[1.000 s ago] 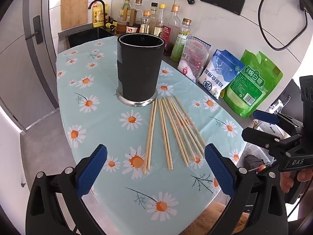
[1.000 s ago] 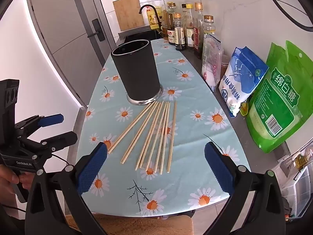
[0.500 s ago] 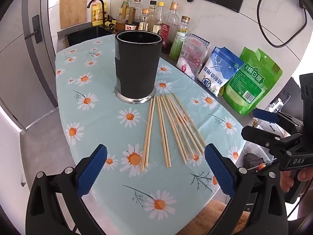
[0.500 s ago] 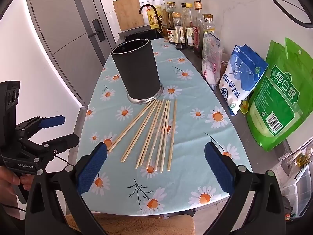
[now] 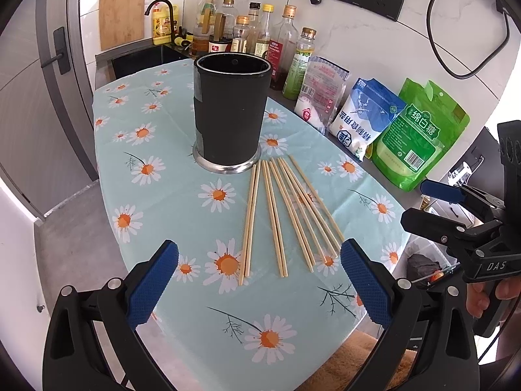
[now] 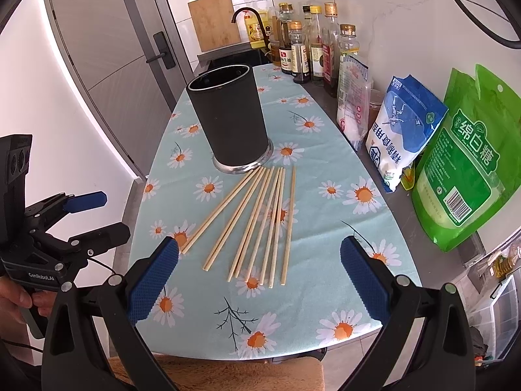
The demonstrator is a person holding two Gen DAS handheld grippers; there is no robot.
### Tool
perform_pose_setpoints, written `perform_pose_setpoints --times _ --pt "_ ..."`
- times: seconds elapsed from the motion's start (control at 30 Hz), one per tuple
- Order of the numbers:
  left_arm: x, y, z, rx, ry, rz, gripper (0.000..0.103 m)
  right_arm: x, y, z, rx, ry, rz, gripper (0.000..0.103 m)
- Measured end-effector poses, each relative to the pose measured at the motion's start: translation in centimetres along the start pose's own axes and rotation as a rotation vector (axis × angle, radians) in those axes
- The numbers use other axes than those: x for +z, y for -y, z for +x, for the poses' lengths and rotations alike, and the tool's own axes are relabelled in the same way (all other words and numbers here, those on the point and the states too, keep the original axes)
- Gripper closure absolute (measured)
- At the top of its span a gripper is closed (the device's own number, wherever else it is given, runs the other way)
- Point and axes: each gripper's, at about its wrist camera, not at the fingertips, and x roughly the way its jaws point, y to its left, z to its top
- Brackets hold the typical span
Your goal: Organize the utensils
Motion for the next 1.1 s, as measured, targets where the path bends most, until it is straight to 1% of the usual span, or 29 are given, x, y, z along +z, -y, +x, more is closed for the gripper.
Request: perform_pose_setpoints --times 0.9,1.1 --pt "0.70 0.14 -0.16 0.013 0.013 -0.003 0.006 0.46 0.02 0.25 0.004 0.001 -0.003 0.005" --pt "0.51 0.01 -0.06 0.018 0.004 -0.006 0.006 0.43 -0.04 0.35 0.009 0.003 -0.002 0.005"
